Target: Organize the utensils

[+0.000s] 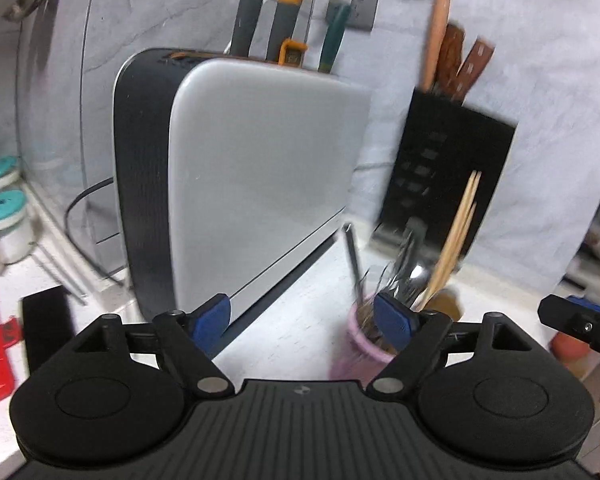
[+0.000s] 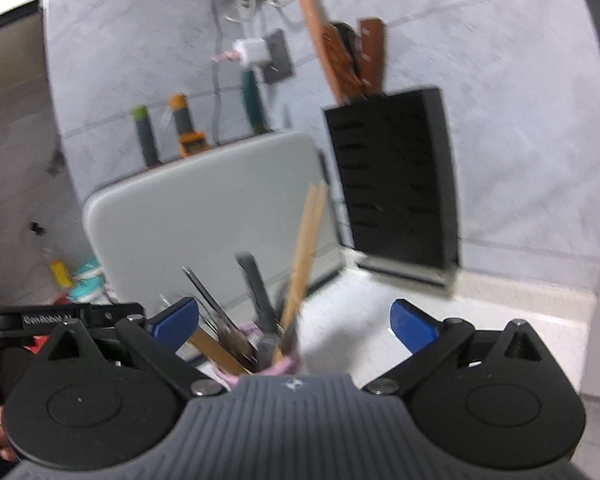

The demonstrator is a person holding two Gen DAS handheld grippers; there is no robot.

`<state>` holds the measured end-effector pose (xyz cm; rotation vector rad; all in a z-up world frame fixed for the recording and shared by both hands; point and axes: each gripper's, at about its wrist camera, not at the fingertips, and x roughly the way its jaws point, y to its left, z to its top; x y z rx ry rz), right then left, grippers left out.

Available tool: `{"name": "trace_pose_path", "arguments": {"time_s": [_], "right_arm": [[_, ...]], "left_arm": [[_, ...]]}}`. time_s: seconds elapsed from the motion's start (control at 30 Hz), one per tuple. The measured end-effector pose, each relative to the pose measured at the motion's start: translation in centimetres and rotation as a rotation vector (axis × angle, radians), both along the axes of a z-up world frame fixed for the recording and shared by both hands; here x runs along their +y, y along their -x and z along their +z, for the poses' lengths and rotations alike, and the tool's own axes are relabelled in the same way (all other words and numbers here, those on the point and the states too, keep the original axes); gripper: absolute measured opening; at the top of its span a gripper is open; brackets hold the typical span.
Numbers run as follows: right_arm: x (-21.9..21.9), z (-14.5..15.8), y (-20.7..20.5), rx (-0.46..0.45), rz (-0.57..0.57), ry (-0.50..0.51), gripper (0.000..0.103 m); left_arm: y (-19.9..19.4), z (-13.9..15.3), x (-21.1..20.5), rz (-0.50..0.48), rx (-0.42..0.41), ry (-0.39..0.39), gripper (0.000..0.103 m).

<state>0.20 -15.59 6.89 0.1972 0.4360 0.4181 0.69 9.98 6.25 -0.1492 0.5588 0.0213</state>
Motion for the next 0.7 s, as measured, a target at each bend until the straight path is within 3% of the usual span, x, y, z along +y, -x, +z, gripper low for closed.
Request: {"name": "trace_pose_path", "arguments": {"time_s": [0.27,0.7], "right_arm": [[3.2,-3.2,3.0,0.025,-0.187,0.206,0.1],[2.6,-4.2,3.2,0.07,-0.245,0.22,0.1]], "left_arm": [[1.3,-1.9,-2.5,0.028,0.051,-0.087,0.103],[1.3,-3.0,-5.3,-0.037,0.055,-0.13,0.103]]}}
